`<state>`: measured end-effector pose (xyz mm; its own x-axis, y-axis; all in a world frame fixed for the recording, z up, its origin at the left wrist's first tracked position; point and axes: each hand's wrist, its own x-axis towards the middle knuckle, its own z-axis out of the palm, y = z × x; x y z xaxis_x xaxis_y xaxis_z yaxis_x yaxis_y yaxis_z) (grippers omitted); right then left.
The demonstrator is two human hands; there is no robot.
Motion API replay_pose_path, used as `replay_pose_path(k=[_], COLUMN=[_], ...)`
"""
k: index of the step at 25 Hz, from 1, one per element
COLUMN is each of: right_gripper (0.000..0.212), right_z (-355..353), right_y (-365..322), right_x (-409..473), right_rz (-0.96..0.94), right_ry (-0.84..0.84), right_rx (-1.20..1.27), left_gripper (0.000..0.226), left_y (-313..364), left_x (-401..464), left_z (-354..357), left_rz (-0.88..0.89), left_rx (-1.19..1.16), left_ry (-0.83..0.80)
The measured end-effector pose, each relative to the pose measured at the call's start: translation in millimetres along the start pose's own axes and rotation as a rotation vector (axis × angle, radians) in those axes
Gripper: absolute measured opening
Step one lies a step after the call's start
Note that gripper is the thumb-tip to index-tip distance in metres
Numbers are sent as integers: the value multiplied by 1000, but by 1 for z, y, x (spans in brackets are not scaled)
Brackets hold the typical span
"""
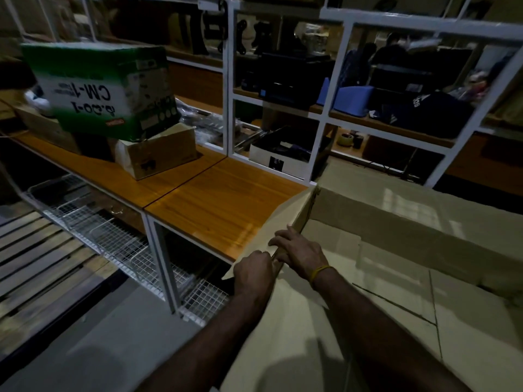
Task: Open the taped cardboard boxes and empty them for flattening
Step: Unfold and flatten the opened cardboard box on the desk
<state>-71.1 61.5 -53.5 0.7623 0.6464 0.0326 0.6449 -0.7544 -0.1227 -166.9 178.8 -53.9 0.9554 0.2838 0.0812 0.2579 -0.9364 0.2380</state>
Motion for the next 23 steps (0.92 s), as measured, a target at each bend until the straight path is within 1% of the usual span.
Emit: replay_pose_path(k=[4, 6, 8, 9, 11, 12, 13, 14, 15, 17, 18, 21, 23], right_gripper=[37, 46, 57, 60, 59, 53, 44, 38, 39, 51, 54, 56, 55], right_z=[-2, -2, 1, 5, 16, 20, 22, 22, 22, 19, 17, 13, 14], right_y=[-5, -7, -12, -18, -34, -45, -54, -62, -67, -76, -81, -94, -103], right_x=[0, -5, -12, -15, -21, -23, -23, -22, -23, -26, -28, -41, -53], right_rz=[23, 63, 132, 192, 372, 461, 527, 571, 595, 630, 650, 707, 708], right_ry=[-21, -41, -21, 2, 79, 126, 153, 147, 128, 102, 110, 104, 90], right_rx=[-3, 27, 100, 170, 435, 589, 688, 712, 696, 591, 538, 431, 408], left_gripper=[34, 37, 38, 37, 36, 36, 38, 43, 49, 61, 62, 53, 52], left_y=[-4, -10, -19, -24, -31, -34, -37, -40, -43, -49, -52, -63, -71], left_x=[-3, -7, -7, -5, 1, 5, 8, 12, 15, 21, 23, 27, 27], left_z=[0, 3, 7, 9, 7, 6, 5, 5, 4, 3, 2, 4, 3], left_rz=[10, 41, 95, 125, 171, 180, 184, 186, 196, 231, 261, 354, 420], left_rx=[-4, -26, -78, -111, -131, -110, -85, -83, -108, -200, -236, -213, -198], left_ry=[25, 77, 122, 137, 167, 173, 173, 159, 127, 51, 30, 13, -28])
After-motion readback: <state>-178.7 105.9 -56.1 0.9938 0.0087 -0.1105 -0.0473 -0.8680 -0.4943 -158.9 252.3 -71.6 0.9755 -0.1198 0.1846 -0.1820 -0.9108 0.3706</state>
